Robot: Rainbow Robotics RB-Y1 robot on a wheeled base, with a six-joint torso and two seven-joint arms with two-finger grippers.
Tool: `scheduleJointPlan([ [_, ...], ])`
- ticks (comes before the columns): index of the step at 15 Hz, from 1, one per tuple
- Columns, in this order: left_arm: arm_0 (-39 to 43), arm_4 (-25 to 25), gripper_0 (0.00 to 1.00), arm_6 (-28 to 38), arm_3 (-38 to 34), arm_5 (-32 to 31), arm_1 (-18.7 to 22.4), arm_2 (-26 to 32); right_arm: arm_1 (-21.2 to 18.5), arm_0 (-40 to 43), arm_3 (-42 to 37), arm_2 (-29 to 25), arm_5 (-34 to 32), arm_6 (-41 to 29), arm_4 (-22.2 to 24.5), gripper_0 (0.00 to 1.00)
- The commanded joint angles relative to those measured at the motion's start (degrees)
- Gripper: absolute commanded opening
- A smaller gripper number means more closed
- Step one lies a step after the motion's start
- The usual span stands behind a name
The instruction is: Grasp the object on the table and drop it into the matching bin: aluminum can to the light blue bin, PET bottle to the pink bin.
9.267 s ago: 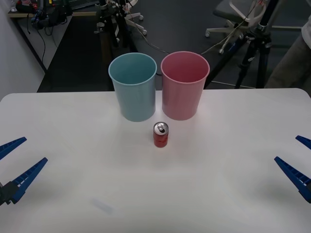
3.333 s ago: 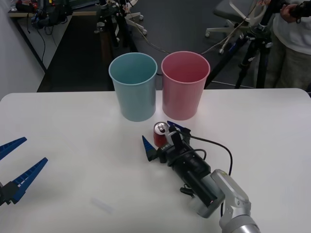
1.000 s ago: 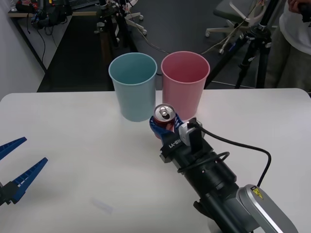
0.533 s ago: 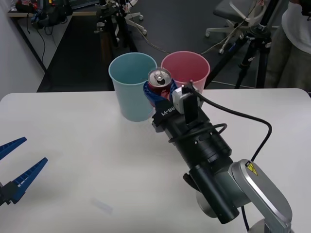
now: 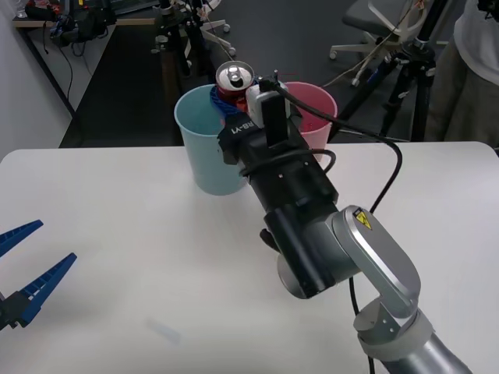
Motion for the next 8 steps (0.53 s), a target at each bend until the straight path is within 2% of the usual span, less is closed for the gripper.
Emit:
scheduleJointPlan([
  [1, 0.00, 0.00, 1.00, 0.00, 0.00, 0.00, 0.00, 0.00, 2.74, -6.22, 6.46, -0.56, 3.66, -0.24, 0.02, 0.00],
  [4, 0.00, 0.00, 1.00, 0.00, 0.00, 0.00, 0.00, 0.00, 6.52, -12.29, 15.25, -3.46, 3.66, -0.24, 0.11, 0.00],
  [8, 0.00, 0.00, 1.00, 0.00, 0.00, 0.00, 0.00, 0.00, 8.75, -18.53, 25.62, -6.53, 3.66, -0.24, 0.99, 0.00],
])
